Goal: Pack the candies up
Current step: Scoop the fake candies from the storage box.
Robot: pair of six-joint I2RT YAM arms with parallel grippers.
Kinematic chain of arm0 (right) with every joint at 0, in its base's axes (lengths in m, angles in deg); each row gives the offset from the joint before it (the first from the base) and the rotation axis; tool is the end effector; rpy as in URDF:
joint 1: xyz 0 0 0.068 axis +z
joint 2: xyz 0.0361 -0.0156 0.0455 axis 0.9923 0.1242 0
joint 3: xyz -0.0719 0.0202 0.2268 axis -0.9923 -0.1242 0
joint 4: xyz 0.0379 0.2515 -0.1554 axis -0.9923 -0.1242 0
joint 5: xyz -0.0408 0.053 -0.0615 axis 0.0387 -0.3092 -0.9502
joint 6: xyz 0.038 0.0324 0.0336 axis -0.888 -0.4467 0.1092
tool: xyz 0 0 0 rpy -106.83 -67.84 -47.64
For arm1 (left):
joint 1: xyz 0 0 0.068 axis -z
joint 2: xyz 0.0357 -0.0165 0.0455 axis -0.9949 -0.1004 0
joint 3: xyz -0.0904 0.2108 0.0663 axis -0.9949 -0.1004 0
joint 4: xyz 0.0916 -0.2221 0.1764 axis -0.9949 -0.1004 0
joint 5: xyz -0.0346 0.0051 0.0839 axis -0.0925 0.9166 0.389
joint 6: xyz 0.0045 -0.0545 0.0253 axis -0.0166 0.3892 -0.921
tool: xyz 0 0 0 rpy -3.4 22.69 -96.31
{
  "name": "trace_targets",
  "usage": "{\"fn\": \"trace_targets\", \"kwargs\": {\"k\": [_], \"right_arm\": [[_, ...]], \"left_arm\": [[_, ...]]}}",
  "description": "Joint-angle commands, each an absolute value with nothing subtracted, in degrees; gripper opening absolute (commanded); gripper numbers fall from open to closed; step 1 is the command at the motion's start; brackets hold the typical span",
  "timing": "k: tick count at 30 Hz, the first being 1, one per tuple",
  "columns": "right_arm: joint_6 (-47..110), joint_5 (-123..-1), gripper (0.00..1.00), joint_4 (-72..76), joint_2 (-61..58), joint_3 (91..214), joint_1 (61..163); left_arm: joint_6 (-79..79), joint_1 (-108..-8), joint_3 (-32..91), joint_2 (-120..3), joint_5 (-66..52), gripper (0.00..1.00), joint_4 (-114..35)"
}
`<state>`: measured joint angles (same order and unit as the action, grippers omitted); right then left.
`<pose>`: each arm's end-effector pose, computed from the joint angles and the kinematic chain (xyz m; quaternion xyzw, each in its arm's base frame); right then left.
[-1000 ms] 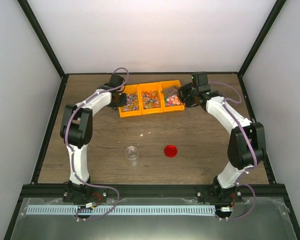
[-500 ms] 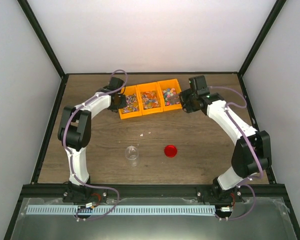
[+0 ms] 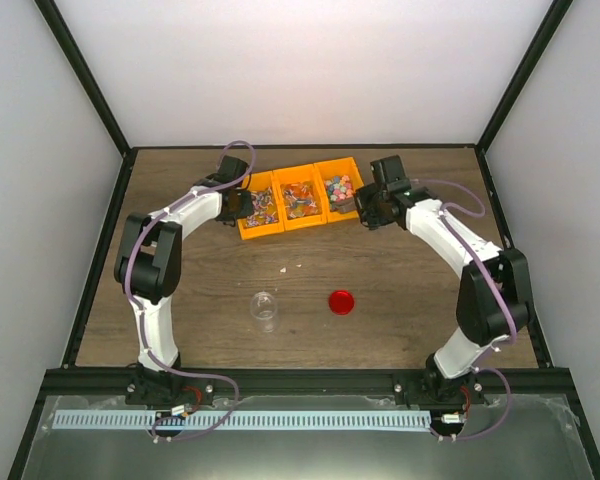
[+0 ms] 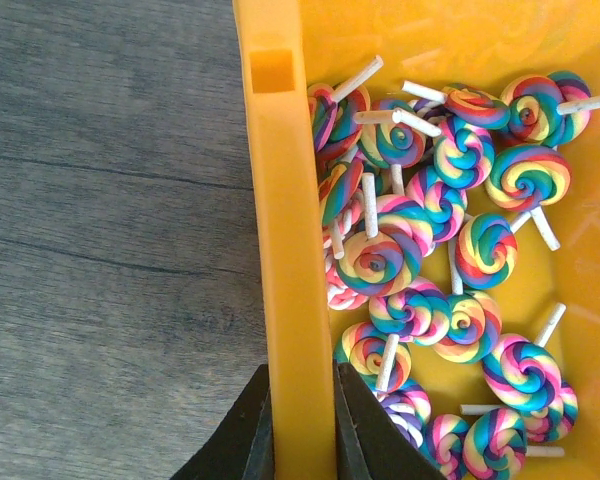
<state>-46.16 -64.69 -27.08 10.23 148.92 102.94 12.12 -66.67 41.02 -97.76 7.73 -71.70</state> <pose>0.3687 0.1387 0.2060 0.4890 0.8024 0.2929 0.1766 0.4264 -0.1297 0.1218 -0.0618 0.9655 -0.0352 0.2506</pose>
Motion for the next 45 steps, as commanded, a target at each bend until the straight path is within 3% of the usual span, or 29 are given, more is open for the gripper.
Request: {"fn": "trace_targets", "kwargs": {"k": [1, 10, 20, 33, 45], "right_arm": [[-45.98, -66.02, 0.01, -31.64, 13.71, 152.27, 103.28], [-45.39, -64.70, 0.01, -41.18, 19.13, 164.33, 103.30], [-43.14, -63.40, 0.01, -61.89, 32.69, 188.80, 103.27], [-47.03, -65.42, 0.01, -64.99, 31.23, 186.33, 103.78], [-49.41, -62.67, 0.01, -53.65, 32.17, 177.55, 103.79]], "left_arm": [[13.15, -66.22, 40.21, -98.58, 5.76, 0.04, -71.73], [12.36, -66.22, 41.49, -100.26, 7.38, 0.04, -72.77], [13.19, -66.22, 42.14, -101.77, 6.97, 0.04, -72.94], [14.56, -66.23, 41.44, -102.09, 6.26, 0.04, -72.98], [14.11, -66.22, 41.11, -103.00, 4.41, 0.04, -73.26]]}}
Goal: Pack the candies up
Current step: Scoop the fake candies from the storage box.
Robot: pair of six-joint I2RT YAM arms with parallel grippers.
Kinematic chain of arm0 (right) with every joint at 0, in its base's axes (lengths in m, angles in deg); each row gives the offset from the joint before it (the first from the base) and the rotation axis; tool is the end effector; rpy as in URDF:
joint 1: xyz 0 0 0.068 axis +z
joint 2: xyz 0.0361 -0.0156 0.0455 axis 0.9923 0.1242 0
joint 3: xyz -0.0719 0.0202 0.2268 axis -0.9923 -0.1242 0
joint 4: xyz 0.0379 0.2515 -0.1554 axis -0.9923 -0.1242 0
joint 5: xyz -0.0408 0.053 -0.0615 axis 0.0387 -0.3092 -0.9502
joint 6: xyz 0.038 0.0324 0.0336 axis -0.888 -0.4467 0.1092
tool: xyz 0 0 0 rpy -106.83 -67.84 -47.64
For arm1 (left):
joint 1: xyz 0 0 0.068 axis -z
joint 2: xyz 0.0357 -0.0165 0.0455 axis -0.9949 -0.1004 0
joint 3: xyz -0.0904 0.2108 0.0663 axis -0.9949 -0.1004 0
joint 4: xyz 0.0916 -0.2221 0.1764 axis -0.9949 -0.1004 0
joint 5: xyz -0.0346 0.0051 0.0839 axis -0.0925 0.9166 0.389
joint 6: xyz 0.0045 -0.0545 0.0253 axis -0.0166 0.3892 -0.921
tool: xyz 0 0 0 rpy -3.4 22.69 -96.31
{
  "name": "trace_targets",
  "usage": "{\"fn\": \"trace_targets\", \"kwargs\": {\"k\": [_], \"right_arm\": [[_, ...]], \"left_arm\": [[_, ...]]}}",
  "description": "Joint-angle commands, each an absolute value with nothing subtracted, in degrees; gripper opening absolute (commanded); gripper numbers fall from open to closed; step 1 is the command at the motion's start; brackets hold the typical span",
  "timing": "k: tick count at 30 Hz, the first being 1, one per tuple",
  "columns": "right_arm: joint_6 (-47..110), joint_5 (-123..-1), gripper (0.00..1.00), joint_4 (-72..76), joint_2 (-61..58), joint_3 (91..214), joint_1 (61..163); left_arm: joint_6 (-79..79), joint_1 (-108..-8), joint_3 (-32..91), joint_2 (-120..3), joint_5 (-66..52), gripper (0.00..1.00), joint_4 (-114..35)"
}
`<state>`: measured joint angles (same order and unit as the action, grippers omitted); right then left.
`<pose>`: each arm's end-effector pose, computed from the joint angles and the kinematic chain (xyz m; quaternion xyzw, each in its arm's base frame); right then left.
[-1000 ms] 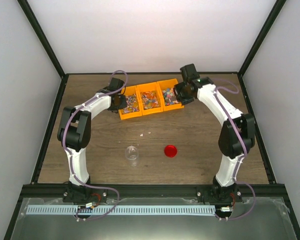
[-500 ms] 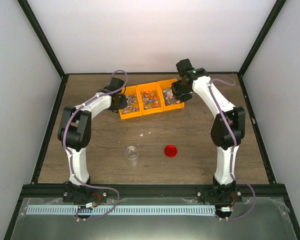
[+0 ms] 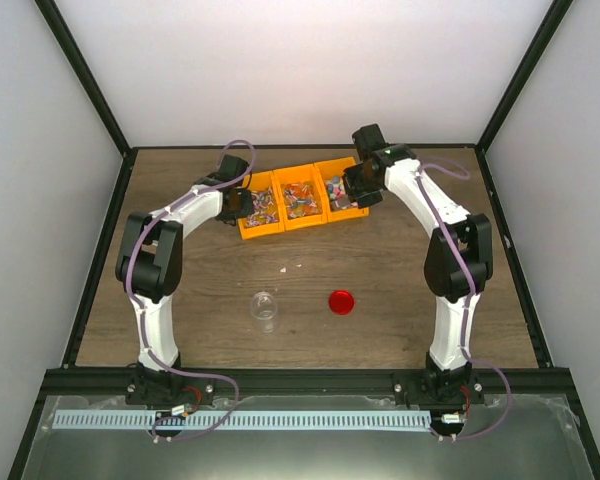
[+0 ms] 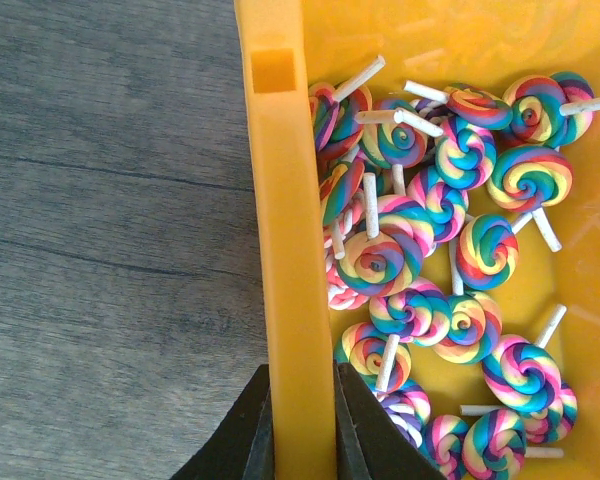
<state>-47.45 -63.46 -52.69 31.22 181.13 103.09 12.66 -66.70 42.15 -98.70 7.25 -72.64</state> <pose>0.4236 0.1611 0.2273 0.5180 0.8252 0.2060 0.0910 0.4286 -0.1306 0.1204 -0.0654 0.9670 -0.0378 0.2432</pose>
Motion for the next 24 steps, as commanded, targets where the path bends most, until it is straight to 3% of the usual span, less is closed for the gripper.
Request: {"fn": "trace_targets", "kwargs": {"k": [1, 9, 19, 24], "right_arm": [[-49.51, -62.65, 0.01, -52.77, 32.38, 177.02, 103.86], [-50.19, -59.89, 0.01, -40.02, 31.64, 167.98, 103.81], [-47.33, -58.31, 0.01, -12.31, 26.03, 147.48, 103.72], [-45.18, -58.41, 0.01, -12.89, 25.42, 145.85, 103.78]], "left_arm": [[13.96, -66.26, 41.10, -103.16, 4.31, 0.04, -73.29], [13.08, -66.22, 41.70, -104.76, 2.98, 0.04, -73.91], [12.78, -66.22, 42.05, -105.71, 1.09, 0.04, -73.79], [13.27, -66.22, 42.24, -106.09, 1.24, 0.04, -73.92]]}}
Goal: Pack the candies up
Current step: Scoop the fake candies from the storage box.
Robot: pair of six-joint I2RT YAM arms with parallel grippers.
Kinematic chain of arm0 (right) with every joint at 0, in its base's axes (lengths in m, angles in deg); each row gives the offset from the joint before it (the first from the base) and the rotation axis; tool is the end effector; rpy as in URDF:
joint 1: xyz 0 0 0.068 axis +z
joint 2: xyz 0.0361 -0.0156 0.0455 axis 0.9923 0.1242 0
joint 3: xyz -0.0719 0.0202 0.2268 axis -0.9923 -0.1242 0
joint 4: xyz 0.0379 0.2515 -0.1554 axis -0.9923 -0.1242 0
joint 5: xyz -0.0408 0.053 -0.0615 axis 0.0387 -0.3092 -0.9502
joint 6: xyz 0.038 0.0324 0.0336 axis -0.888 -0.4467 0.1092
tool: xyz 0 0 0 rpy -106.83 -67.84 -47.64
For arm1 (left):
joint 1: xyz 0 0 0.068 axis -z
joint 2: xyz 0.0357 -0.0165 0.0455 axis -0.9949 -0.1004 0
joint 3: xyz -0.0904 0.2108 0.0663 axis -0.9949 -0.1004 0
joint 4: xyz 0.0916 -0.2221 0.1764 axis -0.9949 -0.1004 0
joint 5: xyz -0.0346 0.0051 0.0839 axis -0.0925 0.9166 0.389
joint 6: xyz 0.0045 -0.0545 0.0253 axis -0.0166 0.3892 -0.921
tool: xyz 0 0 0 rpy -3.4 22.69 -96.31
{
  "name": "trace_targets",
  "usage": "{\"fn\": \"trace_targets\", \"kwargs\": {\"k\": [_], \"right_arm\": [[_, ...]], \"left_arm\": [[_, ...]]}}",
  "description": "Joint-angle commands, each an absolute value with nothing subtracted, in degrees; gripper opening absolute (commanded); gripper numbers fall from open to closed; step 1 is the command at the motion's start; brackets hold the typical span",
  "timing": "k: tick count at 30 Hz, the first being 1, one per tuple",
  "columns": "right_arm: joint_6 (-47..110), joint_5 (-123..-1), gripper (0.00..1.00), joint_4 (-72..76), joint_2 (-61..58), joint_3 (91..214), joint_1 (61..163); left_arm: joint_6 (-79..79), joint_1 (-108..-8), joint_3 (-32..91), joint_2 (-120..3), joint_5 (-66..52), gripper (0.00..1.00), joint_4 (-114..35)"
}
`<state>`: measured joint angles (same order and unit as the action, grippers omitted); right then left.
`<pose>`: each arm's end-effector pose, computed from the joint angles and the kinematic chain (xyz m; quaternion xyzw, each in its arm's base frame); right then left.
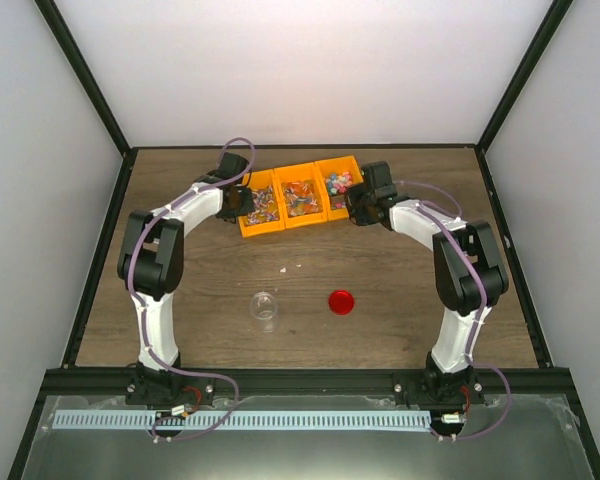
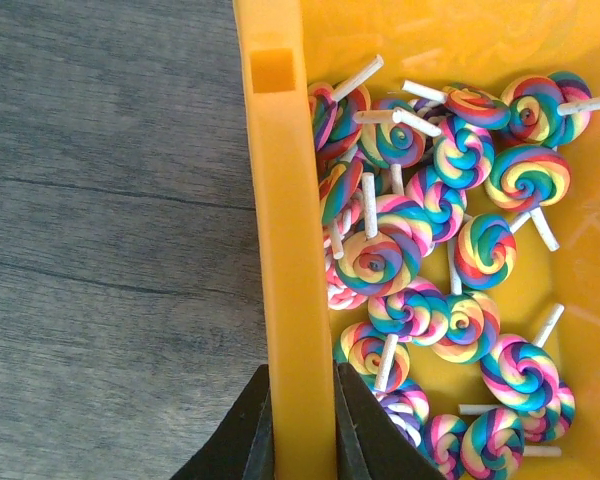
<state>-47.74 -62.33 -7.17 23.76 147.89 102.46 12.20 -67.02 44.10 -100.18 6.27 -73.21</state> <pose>0.4075 0.1510 0.1339 0.4855 0.7839 0.3400 0.1853 0.4348 -0.1307 0.1199 -0.0621 0.9678 -0.0437 0.2399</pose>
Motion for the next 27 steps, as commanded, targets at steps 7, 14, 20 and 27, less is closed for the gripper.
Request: {"fn": "trace_targets", "kwargs": {"k": [7, 14, 20, 27], "right_arm": [[-45.79, -57.90, 0.01, -19.46, 21.99, 147.24, 103.86], [-45.48, -61.73, 0.01, -25.00, 17.14, 149.29, 103.97], [-45.23, -61.99, 0.01, -25.31, 17.24, 148.69, 103.96], [-46.96, -62.96, 0.01, -27.44, 20.58, 151.60, 103.96]], "left_arm": [[15.22, -66.48, 42.58, -107.04, 2.20, 0.04, -74.70], [16.41, -66.81, 43.81, -107.63, 8.39, 0.14, -77.05], [15.30, -66.84, 44.44, -108.41, 12.68, 0.16, -77.83], [14.98, -66.75, 44.00, -108.54, 11.93, 0.04, -77.76]]}}
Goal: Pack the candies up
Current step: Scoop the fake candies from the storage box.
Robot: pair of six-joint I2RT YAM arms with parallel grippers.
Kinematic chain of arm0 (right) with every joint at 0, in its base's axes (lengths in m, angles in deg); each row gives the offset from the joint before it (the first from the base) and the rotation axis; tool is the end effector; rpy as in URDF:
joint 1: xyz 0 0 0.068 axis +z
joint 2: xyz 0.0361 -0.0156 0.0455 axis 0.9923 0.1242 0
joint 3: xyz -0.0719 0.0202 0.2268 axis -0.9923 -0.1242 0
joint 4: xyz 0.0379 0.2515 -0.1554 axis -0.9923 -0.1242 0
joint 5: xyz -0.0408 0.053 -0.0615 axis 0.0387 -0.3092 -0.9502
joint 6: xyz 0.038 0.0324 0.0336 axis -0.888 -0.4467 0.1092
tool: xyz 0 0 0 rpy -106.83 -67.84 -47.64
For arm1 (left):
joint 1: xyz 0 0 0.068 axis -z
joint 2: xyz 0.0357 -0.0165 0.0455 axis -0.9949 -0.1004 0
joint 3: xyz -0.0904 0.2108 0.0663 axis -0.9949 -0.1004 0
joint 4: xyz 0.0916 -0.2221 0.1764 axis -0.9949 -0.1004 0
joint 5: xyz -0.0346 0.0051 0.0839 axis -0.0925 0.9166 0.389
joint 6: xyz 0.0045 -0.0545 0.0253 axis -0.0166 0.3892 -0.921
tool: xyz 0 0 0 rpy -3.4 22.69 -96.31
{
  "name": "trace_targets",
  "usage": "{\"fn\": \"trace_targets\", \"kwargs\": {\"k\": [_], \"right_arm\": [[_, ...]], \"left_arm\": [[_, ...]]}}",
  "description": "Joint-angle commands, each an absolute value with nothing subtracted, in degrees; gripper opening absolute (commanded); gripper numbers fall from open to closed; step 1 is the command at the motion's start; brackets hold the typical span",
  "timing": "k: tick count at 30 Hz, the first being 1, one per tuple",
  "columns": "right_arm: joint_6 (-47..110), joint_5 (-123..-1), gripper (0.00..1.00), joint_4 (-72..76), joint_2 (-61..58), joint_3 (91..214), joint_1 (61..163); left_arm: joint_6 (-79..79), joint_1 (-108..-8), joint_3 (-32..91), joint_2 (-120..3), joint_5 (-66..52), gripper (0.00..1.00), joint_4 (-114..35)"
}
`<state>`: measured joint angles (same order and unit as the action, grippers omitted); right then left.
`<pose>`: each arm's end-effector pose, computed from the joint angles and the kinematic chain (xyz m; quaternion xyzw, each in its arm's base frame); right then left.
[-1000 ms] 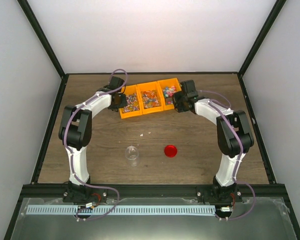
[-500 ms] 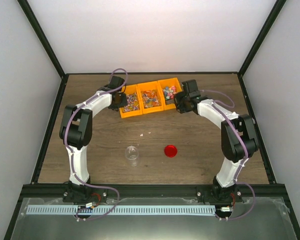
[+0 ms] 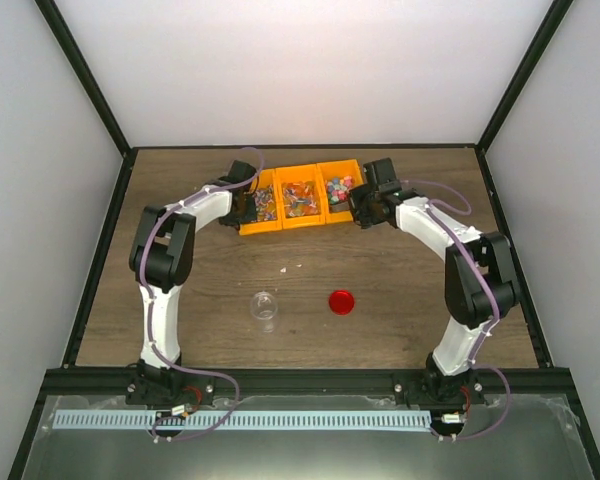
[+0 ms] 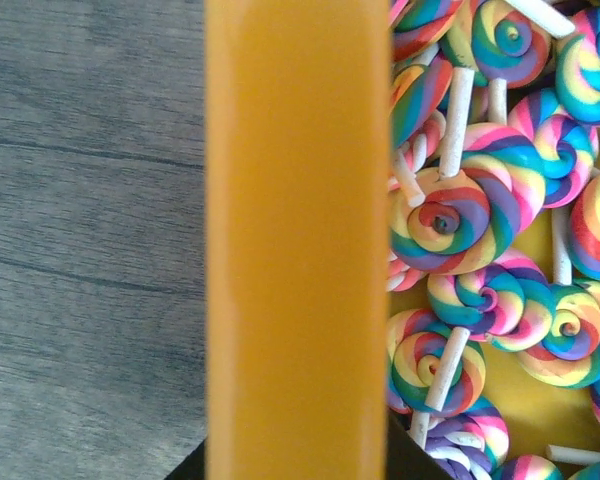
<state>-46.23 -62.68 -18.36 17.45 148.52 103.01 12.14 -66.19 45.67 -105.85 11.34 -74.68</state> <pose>0.3884 0.1481 0.1667 0.4813 0.8024 0.3099 0.1687 0.4357 -0.1338 0.0848 -0.0614 0.9757 0.0126 0.2101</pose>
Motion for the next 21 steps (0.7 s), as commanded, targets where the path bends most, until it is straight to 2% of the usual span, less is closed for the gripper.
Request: {"fn": "trace_targets", "kwargs": {"k": [1, 5, 11, 18, 21], "right_arm": [[-47.14, -63.06, 0.01, -28.68, 21.64, 152.99, 103.96], [-47.55, -61.67, 0.01, -30.15, 26.09, 156.58, 103.99], [-48.72, -59.77, 0.01, -23.74, 29.35, 155.14, 104.10], [-47.34, -59.12, 0.01, -3.92, 29.29, 146.72, 103.96], [-47.31, -58.81, 0.01, -1.51, 31.47, 146.75, 103.90]], "left_arm": [[14.98, -66.75, 44.01, -108.41, 12.01, 0.04, -77.78], [14.91, -66.62, 44.04, -108.20, 11.39, 0.04, -77.74], [14.42, -66.51, 44.13, -108.12, 9.60, 0.04, -77.53], [14.23, -66.56, 44.17, -108.20, 7.79, 0.04, -77.13], [14.48, -66.56, 44.18, -108.41, 6.95, 0.04, -76.95]]}}
